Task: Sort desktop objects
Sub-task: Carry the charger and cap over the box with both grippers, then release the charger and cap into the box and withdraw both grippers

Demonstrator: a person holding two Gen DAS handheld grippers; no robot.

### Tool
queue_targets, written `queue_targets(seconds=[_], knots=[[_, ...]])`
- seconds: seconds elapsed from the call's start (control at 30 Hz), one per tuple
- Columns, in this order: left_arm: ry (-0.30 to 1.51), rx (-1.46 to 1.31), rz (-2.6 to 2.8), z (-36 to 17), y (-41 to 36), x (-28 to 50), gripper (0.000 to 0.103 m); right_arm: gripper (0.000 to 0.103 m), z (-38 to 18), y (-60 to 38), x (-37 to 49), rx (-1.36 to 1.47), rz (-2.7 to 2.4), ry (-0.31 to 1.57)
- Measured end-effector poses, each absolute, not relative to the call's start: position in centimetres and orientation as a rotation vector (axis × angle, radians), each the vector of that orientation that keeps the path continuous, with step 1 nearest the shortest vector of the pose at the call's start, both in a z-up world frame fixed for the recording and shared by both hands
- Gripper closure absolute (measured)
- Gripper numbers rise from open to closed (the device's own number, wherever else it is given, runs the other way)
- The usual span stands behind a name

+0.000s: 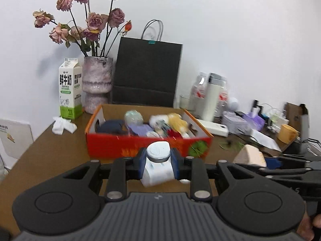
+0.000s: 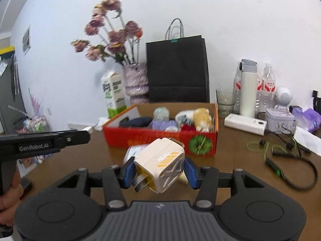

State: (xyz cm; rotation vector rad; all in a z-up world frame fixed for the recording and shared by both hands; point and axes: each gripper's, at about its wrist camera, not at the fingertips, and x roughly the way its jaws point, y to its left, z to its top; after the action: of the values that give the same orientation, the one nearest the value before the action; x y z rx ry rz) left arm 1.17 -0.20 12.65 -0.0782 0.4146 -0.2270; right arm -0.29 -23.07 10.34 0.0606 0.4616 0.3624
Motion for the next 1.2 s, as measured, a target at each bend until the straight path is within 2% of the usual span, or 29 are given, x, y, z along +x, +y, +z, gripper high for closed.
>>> queue_targets(seconds=[0.4, 0.57, 0.77, 0.83, 0.9, 0.93, 1.0, 1.1, 1.17, 1.2], knots=[[0.594, -0.087, -0.214, 12.5, 1.0, 19.0, 0.076, 0.053, 11.9, -21.9, 17.4, 0.099, 0.412, 0.55], [0.691, -0.08, -0.16, 9.6, 0.8, 24.8, 0.076, 0.053, 9.4, -19.3, 24.5, 0.134, 0.481, 0.668], [0.785, -0.109, -0.147, 6.8, 0.9, 27.7, 0.073, 0.053, 5.1, -16.3, 29.0, 0.084, 0.454, 0.791], [0.778, -0.107, -0.156, 6.4, 0.8, 27.7, 0.066, 0.053, 3.7, -16.1, 29.4, 0.105, 0.452, 0.821], [0.761, -0.1, -0.187, 6.3, 0.7, 27.3, 0.051, 0.047, 3.1, -16.2, 29.3, 0.116, 0.451, 0.824], [0.753, -0.105, -0.2, 6.3, 0.6, 27.1, 0.048, 0.042, 3.1, -16.3, 29.2, 0.124, 0.44, 0.82], [0.728, -0.144, -0.22, 6.6, 1.1, 26.4, 0.026, 0.032, 3.6, -16.4, 28.4, 0.097, 0.405, 0.787], [0.668, -0.182, -0.22, 7.6, 2.0, 24.8, 0.012, 0.014, 5.1, -17.3, 26.6, 0.077, 0.37, 0.683], [0.627, -0.176, -0.193, 8.4, 2.2, 23.6, 0.001, 0.013, 6.0, -17.9, 25.7, 0.067, 0.319, 0.641], [0.615, -0.168, -0.185, 8.7, 2.1, 23.2, 0.0, 0.013, 6.4, -18.2, 25.3, 0.061, 0.29, 0.629]])
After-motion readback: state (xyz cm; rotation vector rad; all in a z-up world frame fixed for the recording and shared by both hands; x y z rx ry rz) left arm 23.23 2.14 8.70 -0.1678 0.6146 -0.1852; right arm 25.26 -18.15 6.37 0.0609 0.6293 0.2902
